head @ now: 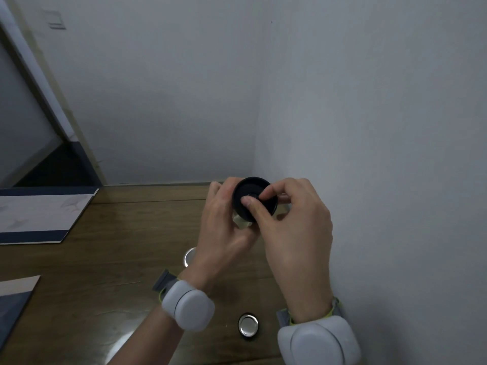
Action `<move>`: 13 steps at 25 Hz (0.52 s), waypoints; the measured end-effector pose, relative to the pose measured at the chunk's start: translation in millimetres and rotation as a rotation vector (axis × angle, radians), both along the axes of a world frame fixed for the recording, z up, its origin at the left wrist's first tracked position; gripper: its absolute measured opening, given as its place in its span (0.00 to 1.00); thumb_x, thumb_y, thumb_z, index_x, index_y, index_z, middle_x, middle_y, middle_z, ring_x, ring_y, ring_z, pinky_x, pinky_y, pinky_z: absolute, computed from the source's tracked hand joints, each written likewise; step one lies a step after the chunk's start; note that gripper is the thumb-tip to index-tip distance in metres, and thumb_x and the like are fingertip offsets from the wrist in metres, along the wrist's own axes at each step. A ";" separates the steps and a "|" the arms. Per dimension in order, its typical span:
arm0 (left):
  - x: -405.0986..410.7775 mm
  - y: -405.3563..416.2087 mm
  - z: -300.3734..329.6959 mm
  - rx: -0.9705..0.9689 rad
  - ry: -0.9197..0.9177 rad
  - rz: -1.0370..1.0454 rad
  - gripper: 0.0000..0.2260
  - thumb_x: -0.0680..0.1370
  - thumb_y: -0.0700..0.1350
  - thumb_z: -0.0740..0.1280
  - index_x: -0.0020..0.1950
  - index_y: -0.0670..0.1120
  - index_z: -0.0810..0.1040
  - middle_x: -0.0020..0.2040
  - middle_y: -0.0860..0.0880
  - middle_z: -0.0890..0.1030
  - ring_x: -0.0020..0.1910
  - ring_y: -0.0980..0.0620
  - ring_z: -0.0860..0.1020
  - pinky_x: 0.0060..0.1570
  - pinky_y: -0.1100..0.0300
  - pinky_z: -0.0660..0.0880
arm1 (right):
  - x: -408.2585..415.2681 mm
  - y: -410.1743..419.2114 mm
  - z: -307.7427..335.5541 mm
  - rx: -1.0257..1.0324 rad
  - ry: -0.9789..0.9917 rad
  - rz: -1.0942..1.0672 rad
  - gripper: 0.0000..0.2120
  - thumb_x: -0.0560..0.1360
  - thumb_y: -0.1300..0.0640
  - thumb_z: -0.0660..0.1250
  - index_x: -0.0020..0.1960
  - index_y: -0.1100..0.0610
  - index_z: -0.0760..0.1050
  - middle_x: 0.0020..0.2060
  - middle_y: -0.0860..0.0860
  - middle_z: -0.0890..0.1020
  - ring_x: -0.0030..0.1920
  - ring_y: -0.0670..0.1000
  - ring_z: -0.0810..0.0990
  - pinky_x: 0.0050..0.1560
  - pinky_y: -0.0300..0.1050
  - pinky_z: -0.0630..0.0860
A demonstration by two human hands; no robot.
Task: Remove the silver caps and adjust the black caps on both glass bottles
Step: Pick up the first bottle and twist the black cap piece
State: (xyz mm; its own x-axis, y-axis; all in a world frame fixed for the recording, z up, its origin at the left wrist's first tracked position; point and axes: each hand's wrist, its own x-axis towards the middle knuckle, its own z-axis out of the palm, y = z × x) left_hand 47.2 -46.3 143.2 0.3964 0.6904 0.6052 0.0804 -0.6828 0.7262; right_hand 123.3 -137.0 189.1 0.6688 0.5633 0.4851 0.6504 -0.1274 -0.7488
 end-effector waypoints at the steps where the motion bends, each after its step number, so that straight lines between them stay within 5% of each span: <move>1: 0.6 0.0 0.0 0.010 -0.001 0.010 0.14 0.71 0.43 0.70 0.56 0.45 0.80 0.46 0.65 0.76 0.49 0.44 0.74 0.45 0.53 0.74 | -1.9 0.7 -1.6 0.011 -0.001 -0.022 0.12 0.69 0.42 0.76 0.41 0.45 0.75 0.45 0.40 0.77 0.48 0.41 0.78 0.40 0.32 0.69; 6: -0.9 0.4 0.5 0.035 -0.027 0.019 0.16 0.71 0.39 0.73 0.54 0.55 0.76 0.46 0.69 0.76 0.48 0.49 0.72 0.45 0.66 0.68 | -11.3 5.5 -8.8 0.071 -0.053 -0.105 0.13 0.69 0.39 0.73 0.42 0.46 0.75 0.45 0.41 0.78 0.49 0.43 0.73 0.48 0.41 0.70; 13: -4.2 1.6 -2.6 0.042 -0.041 0.048 0.16 0.72 0.43 0.74 0.55 0.58 0.75 0.48 0.71 0.75 0.49 0.46 0.73 0.45 0.59 0.72 | -15.6 9.3 -13.3 0.062 -0.079 -0.091 0.13 0.71 0.39 0.72 0.43 0.47 0.75 0.45 0.41 0.78 0.51 0.46 0.75 0.56 0.46 0.70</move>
State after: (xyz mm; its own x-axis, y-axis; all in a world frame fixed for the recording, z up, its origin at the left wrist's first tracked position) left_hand 43.0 -44.7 140.6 0.3378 0.6820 0.6487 0.0849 -0.7085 0.7006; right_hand 107.6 -127.6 175.9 0.6745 0.4689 0.5703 0.6953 -0.1437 -0.7042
